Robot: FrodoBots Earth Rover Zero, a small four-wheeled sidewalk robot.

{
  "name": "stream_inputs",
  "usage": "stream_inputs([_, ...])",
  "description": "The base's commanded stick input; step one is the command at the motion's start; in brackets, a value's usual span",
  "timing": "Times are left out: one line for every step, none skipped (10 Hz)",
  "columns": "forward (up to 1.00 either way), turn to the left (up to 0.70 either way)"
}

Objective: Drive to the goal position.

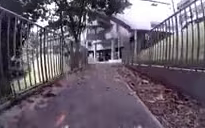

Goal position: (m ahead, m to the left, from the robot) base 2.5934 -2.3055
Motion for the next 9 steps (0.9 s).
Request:
stream_inputs([1.00, 0.00])
stream_inputs([1.00, 0.00])
stream_inputs([1.00, 0.00])
stream_inputs([1.00, 0.00])
stream_inputs([1.00, 0.00])
stream_inputs([1.00, 0.00])
stream_inputs([1.00, 0.00])
stream_inputs([1.00, 0.01])
stream_inputs([1.00, 0.17])
